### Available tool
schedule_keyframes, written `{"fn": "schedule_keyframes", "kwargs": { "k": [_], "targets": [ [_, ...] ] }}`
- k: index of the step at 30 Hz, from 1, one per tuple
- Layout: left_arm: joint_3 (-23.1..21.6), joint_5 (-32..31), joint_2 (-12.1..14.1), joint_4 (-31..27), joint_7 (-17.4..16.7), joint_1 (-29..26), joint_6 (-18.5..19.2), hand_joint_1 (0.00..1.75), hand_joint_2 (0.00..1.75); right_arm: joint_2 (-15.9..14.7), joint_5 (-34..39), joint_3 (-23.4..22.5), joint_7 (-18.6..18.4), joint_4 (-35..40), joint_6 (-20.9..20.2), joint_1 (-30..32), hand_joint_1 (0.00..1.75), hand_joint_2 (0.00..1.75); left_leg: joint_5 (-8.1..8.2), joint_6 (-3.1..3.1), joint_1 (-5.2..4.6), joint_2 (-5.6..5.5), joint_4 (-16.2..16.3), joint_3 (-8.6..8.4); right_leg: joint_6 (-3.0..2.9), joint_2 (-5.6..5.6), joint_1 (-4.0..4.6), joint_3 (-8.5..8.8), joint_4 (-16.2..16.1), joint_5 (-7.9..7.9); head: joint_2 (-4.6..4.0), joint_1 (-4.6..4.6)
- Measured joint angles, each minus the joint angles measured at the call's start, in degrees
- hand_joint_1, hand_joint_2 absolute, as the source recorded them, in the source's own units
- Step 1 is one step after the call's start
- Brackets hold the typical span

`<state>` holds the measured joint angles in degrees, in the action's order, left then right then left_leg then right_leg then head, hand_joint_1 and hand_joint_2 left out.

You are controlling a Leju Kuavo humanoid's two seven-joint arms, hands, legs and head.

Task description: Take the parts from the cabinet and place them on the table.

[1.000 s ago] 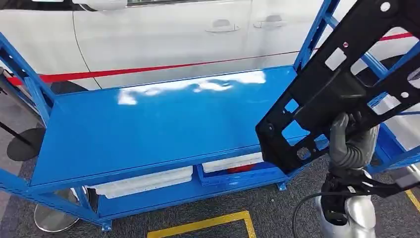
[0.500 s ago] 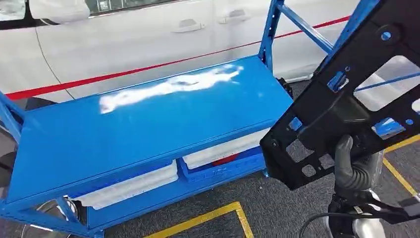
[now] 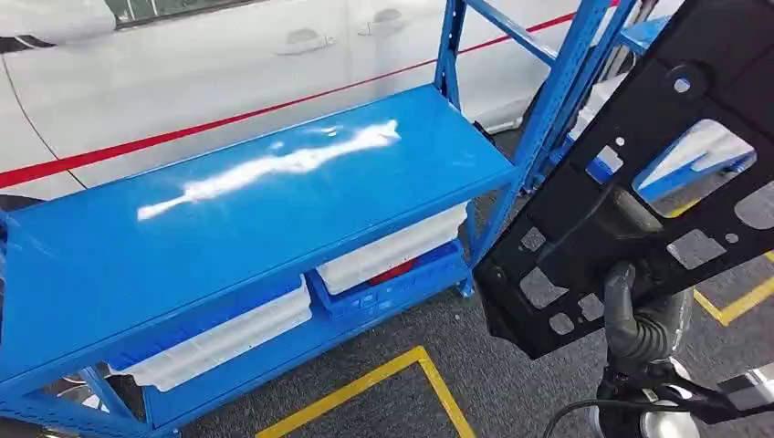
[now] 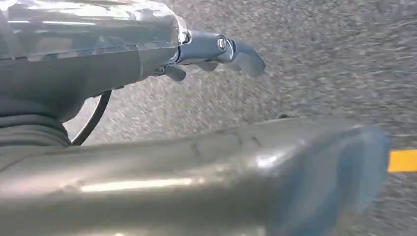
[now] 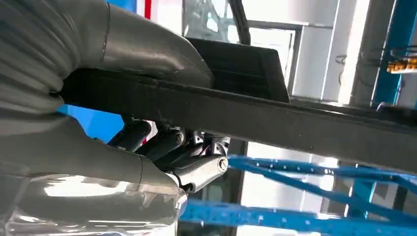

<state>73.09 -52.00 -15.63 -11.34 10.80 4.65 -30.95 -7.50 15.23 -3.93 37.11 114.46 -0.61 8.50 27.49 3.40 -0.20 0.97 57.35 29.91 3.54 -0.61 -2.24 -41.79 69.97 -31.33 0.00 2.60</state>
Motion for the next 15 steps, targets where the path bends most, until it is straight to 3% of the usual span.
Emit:
{"fn": "schedule_keyframes", "kwargs": {
  "k": [1, 2, 3, 4, 5, 6, 7, 8, 10, 11, 12, 13, 14, 15],
  "targets": [
    [0.2, 0.3, 0.0, 0.0, -0.3, 0.0, -0.3, 0.00, 0.00, 0.0, 0.0, 0.0, 0.0, 0.0, 0.0, 0.3, 1.75, 1.75, -0.50, 0.16, -0.26, 0.86, 0.1, 0.78, 0.07, 0.11, 0.12, -0.79, 4.0, -1.50, 0.00, 0.00],
    [0.3, 0.5, 0.0, 0.0, -0.5, 0.0, -0.5, 0.00, 0.00, 0.0, 0.0, 0.0, 0.0, 0.0, 0.0, 0.7, 1.75, 1.75, -0.97, 0.19, -0.55, 1.64, 0.1, 1.38, 0.04, 0.19, 0.25, -0.52, 5.7, -0.95, 0.00, 0.00],
    [0.3, 0.5, -0.1, 0.0, -0.6, 0.0, -0.8, 0.00, 0.00, 0.0, 0.0, 0.0, 0.0, -0.1, 0.1, 0.9, 1.75, 1.75, -1.36, 0.25, -0.80, 2.39, 0.2, 2.09, -0.13, 0.31, 0.42, 0.81, 5.0, 0.65, 0.00, 0.00],
    [0.3, 0.5, -0.1, 0.0, -0.7, 0.1, -1.1, 0.00, 0.00, 0.0, 0.0, 0.0, 0.0, -0.2, 0.1, 1.0, 1.75, 1.75, -1.73, 0.27, -1.07, 3.12, 0.3, 2.73, -0.46, 0.52, 0.62, 3.14, 2.5, 2.54, 0.00, 0.00],
    [0.4, 0.5, -0.3, 0.0, -0.8, 0.1, -1.4, 0.00, 0.00, 0.0, 0.0, 0.0, 0.0, -0.2, 0.1, 0.9, 1.75, 1.75, -2.09, 0.27, -1.35, 3.83, 0.3, 3.29, -1.05, 1.18, 1.05, 6.71, -2.0, 3.92, 0.00, 0.00],
    [0.5, 0.6, -0.5, 0.0, -0.8, 0.1, -1.5, 0.00, 0.00, 0.0, 0.0, 0.0, 0.0, -0.2, 0.1, 0.9, 1.75, 1.75, -2.40, 0.26, -1.55, 4.46, 0.4, 3.53, -1.84, 3.16, 1.70, 10.95, -7.5, 3.86, 0.00, 0.00],
    [0.5, 0.6, -0.7, 0.0, -0.7, 0.1, -1.6, 0.00, 0.00, 0.0, -0.2, 0.0, -0.2, -0.3, 0.4, 0.6, 1.75, 1.75, -2.61, 0.06, -1.95, 4.99, 0.6, 3.73, -2.67, 6.22, 2.48, 13.94, -12.0, 1.98, 0.00, 0.00],
    [0.6, 0.7, -0.7, 0.0, -0.6, 0.1, -1.6, 0.00, 0.00, 0.0, -0.3, 0.0, -0.3, -0.4, 0.5, 0.5, 1.75, 1.75, -2.92, -0.15, -1.80, 5.71, 0.6, 3.78, -2.79, 6.23, 2.55, 13.97, -12.8, 2.04, 0.00, 0.09],
    [0.6, 0.9, -1.0, 0.0, 0.1, 0.3, -1.2, 0.00, 0.00, 0.1, -0.3, 0.0, -0.3, -0.7, 0.8, 0.6, 1.75, 1.75, -3.57, -0.66, -1.48, 7.16, 0.5, 3.79, -3.58, 4.83, 3.01, 13.34, -13.1, 2.62, 0.00, 0.02],
    [0.7, 1.0, -1.0, 0.0, 0.5, 0.4, -1.2, 0.00, 0.00, 0.1, -0.4, 0.0, -0.3, -0.8, 0.9, 0.8, 1.75, 1.75, -3.51, -0.91, -1.58, 7.88, 0.4, 3.76, -4.10, 4.07, 2.63, 13.12, -13.9, 3.05, 0.00, 0.00],
    [0.7, 1.4, -1.0, 0.0, 1.2, 0.5, -0.5, 0.00, 0.00, 0.2, -0.4, 0.0, -0.3, -1.0, 1.3, 1.1, 1.75, 1.75, -2.94, -1.61, -1.45, 5.38, 1.1, 4.23, -4.21, 3.62, 2.12, 12.92, -14.4, 3.93, 0.00, 0.00],
    [0.9, 1.8, -1.0, 0.0, 2.0, 0.4, 0.6, 0.00, 0.00, 0.2, -0.4, 0.0, -0.3, -1.0, 1.8, 0.9, 1.75, 1.75, -0.41, -2.24, -1.23, 2.02, 3.3, 5.09, -4.67, 2.88, 2.02, 12.28, -14.4, 4.52, 0.00, 0.02],
    [1.2, 2.2, -1.0, 0.0, 2.4, 0.4, 1.0, 0.00, 0.00, 0.3, -0.4, 0.0, -0.3, -1.2, 2.0, 1.0, 1.75, 1.75, 2.67, -2.59, -0.87, 0.34, 6.9, 6.31, -4.76, 2.20, 1.96, 11.66, -14.4, 5.09, 0.00, 0.02],
    [1.4, 2.4, -0.9, 0.0, 2.5, 0.3, 1.2, 0.00, 0.00, 0.4, -0.4, 0.0, -0.3, -1.3, 2.1, 1.2, 1.75, 1.75, 5.62, -2.88, -0.63, -0.37, 11.5, 7.76, -4.77, 1.44, 1.93, 10.99, -14.4, 5.64, 0.00, 0.02]
  ]
}}
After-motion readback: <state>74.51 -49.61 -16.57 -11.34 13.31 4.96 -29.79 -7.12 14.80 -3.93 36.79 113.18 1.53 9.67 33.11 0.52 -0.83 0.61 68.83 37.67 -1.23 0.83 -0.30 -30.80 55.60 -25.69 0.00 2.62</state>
